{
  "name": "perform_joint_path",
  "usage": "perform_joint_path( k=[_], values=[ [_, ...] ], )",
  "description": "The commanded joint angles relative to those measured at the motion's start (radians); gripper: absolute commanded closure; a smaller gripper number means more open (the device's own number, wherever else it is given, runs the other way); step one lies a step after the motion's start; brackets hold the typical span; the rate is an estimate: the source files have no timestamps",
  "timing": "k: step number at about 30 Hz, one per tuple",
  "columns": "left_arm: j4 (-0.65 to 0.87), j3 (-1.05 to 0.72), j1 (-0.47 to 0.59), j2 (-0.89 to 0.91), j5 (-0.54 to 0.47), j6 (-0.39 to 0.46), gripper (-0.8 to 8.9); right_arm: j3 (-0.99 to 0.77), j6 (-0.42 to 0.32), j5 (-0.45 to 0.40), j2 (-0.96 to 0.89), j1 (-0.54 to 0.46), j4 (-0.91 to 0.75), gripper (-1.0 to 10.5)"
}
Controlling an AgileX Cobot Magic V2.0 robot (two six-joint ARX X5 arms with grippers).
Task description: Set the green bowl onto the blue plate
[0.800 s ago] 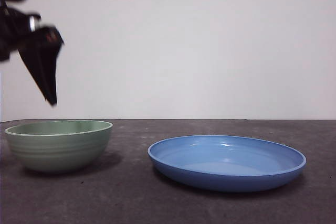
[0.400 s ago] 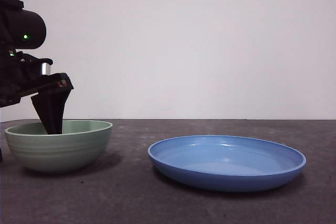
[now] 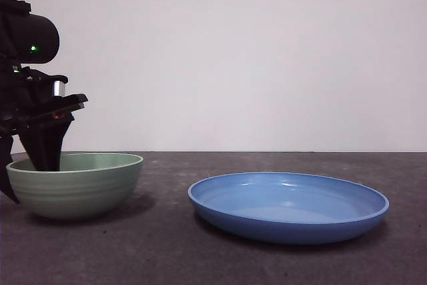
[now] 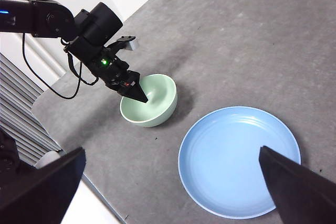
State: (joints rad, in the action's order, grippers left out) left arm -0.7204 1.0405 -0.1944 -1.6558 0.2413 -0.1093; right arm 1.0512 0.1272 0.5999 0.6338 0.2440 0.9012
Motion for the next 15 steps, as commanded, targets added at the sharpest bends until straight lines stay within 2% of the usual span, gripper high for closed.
perform_joint_path(
  k=[1,6,15],
  values=[
    [0.006,0.018,-0.002,-0.017,0.001,0.019,6.7,0.017,-0.008,0.002,0.005,0.005,-0.009,3.4],
    [0.006,0.018,-0.002,-0.017,0.001,0.019,7.95,0.017,-0.008,0.002,0.005,0.005,-0.009,3.4],
    [0.007,0.022,-0.003,-0.017,0.001,0.013,7.97,0.017,-0.008,0.002,0.005,0.005,-0.009,3.4]
  ],
)
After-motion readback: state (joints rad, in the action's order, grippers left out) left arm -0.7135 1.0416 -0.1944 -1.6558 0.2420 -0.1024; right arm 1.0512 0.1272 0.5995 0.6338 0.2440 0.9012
